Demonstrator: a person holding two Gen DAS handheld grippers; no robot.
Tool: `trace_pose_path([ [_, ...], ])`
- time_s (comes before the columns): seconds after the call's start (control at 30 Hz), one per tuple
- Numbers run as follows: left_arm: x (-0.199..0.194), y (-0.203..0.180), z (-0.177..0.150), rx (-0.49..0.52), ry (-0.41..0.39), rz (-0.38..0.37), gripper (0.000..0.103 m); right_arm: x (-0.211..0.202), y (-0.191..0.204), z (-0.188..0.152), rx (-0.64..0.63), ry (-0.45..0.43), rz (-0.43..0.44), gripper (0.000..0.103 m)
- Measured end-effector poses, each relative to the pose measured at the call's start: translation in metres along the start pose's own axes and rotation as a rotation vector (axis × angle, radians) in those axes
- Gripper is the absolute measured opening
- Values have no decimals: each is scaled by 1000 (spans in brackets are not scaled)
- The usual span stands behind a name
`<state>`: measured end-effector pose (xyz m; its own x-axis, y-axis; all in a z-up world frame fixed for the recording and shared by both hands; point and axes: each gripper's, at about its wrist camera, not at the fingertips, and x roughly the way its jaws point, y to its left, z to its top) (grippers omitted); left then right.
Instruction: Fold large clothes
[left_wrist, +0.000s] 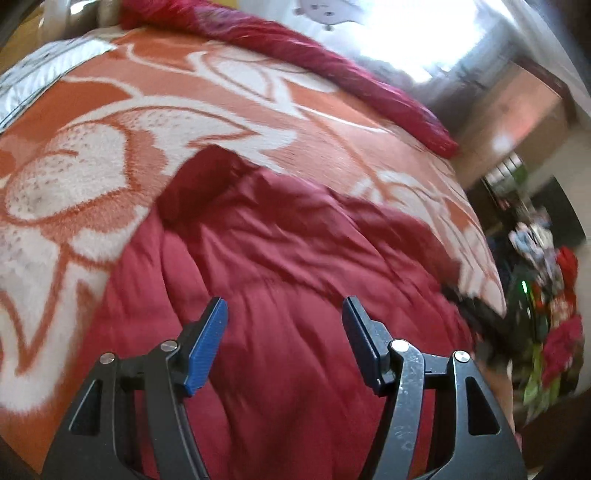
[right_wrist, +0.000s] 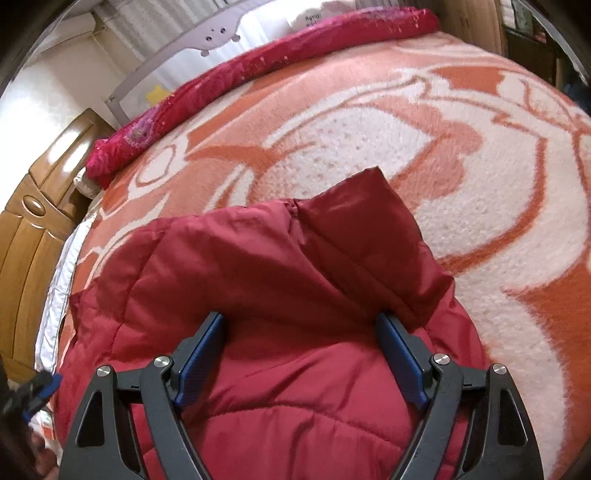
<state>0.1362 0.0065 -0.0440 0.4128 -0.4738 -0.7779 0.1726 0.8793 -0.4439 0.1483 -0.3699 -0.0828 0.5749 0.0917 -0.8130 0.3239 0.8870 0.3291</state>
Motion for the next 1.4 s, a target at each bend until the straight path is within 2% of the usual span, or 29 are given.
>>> trace_pose_path([
  [0.13, -20, -16, -28, 57, 11, -60, 64, -29, 6, -12, -39, -57, 5, 85],
  [0.33, -28, -36, -60, 140, 33, -82, 64, -72, 10, -43, -92, -95, 44, 86],
  [0.47, -16, -39, -73, 175, 57, -34, 64, -92, 24, -68, -143, -91, 72, 86],
  [0.57, -6, -40, -79, 195, 73, -14, 69, -103, 40, -90, -208, -88, 75, 86],
  [0.7, 4, -50, -87, 279, 67, 43, 75, -115, 62, -115, -302, -100, 55, 86],
  [0.83, 8, -52, -94, 309, 54, 70, 77, -110, 75, -128, -379, -94, 32, 86],
  [0.93, 8, -51, -95, 309, 49, 74, 78, -93, 73, -134, -403, -60, -41, 86],
  [1.03, 6, -52, -98, 318, 44, 79, 78, -75, 52, -137, -361, -23, -65, 91],
  [1.13, 1, -53, -101, 327, 29, 75, 78, -69, 31, -138, -301, -4, -52, 92],
  [1.4, -1, -47, -101, 332, 27, 74, 78, -71, 23, -155, -278, -22, -59, 92],
])
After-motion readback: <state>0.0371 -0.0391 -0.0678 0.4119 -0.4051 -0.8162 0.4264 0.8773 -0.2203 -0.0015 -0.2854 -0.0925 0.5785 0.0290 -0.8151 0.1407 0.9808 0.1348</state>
